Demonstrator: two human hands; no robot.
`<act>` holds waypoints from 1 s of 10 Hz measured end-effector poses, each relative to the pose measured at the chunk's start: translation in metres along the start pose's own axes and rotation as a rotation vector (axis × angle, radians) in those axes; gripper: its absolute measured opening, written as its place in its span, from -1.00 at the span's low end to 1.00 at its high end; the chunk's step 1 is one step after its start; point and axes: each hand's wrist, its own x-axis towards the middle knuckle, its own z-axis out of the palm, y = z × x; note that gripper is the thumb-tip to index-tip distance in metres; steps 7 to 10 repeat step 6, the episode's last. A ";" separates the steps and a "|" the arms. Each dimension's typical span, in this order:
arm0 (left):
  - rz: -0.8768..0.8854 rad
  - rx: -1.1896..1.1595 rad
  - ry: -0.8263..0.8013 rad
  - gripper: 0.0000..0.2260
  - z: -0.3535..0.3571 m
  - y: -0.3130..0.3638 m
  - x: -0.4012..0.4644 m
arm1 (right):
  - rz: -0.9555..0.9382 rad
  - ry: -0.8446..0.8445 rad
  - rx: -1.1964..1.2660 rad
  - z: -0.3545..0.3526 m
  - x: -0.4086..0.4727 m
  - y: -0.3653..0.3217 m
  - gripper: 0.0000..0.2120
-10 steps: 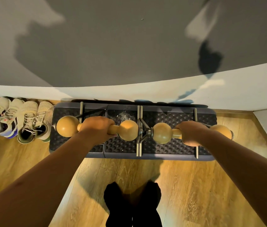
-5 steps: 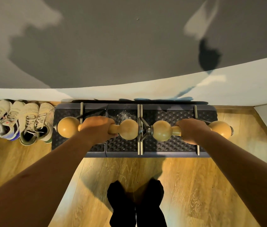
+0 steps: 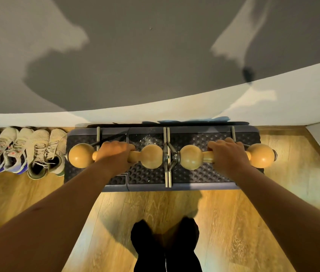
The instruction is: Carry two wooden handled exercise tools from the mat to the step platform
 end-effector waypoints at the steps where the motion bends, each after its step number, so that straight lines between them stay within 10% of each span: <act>1: -0.049 0.101 0.043 -0.85 0.004 0.004 0.001 | -0.024 0.006 0.040 0.003 -0.001 0.004 -0.29; 5: -0.046 -0.047 -0.002 -0.40 -0.010 0.011 -0.032 | -0.157 -0.079 0.229 -0.019 -0.017 -0.001 0.18; 10: 0.001 -0.092 -0.010 -0.34 -0.030 0.014 -0.043 | -0.187 -0.065 0.284 -0.038 -0.028 -0.013 0.22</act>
